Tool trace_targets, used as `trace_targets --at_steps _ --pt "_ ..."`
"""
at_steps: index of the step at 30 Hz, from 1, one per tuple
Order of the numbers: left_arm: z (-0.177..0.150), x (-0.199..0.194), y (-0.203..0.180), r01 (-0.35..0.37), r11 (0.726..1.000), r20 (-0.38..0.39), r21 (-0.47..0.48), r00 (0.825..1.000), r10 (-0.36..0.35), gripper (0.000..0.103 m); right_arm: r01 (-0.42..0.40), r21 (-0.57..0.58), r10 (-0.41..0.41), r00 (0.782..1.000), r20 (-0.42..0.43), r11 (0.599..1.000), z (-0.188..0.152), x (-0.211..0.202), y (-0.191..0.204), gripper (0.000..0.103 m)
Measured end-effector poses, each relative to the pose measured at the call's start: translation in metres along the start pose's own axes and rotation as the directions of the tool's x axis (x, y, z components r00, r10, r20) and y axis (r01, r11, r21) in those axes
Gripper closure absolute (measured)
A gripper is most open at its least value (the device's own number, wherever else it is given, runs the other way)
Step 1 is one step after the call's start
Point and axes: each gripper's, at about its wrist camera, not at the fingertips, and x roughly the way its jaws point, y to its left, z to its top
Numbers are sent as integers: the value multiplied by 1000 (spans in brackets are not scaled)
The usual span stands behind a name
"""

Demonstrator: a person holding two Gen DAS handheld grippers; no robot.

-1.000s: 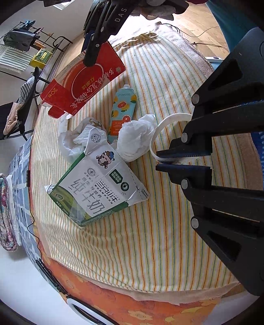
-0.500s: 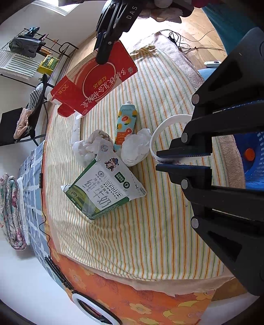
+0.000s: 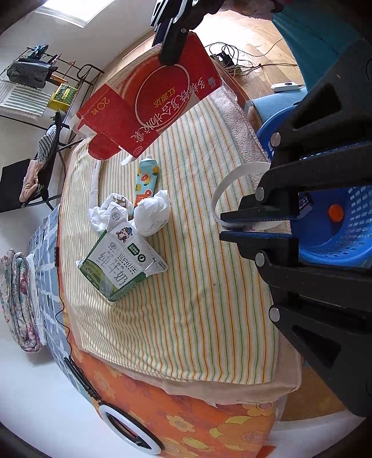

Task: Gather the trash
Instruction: 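Carry the white band and red box over the blue basket with both tools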

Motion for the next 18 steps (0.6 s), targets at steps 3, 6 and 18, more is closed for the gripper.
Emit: trace_targets --at_steps 3,6,18 --pt "-13 -5 -4 -2 1000 -2 14 1000 2 99 -29 -10 29 1000 -6 1000 -13 -9 14 86" --pt "-29 -6 -6 0 1000 -18 21 1000 1 99 -64 -9 64 998 -28 998 -27 -13 26 86" --pt "-90 10 -14 8 1000 -125 26 992 -5 99 -123 -28 117 979 -164 992 -87 -4 61 86"
